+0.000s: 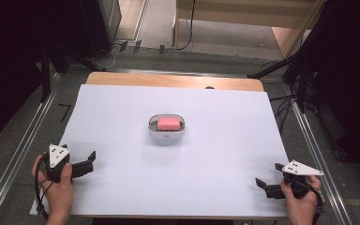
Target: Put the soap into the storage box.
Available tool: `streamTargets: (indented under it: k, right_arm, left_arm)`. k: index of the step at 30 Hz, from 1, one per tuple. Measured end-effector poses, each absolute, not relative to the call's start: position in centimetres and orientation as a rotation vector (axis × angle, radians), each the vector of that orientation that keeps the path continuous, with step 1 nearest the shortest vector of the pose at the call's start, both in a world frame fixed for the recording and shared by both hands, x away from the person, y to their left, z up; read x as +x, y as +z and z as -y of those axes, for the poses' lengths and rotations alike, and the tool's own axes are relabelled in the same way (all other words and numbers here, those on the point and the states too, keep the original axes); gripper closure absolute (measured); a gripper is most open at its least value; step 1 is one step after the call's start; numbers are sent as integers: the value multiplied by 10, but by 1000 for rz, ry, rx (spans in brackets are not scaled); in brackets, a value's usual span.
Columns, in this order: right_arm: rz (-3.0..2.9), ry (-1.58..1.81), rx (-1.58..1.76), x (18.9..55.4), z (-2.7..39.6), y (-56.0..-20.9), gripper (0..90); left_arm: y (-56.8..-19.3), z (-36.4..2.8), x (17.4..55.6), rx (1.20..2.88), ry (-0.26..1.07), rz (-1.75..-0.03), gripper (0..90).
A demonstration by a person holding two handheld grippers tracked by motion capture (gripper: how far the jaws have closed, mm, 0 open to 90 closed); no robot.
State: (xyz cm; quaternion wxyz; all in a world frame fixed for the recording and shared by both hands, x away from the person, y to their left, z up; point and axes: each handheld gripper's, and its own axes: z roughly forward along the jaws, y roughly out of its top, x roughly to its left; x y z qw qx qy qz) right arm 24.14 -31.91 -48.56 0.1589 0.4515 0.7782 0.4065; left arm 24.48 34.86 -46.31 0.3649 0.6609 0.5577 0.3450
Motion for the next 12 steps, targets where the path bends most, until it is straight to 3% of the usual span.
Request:
streamTargets:
  k: [12]
  right_arm:
    - [-2150,1268,1329,236,333,-491,0]
  left_arm:
    - [-463,-348,244,1694,888,-1430,0]
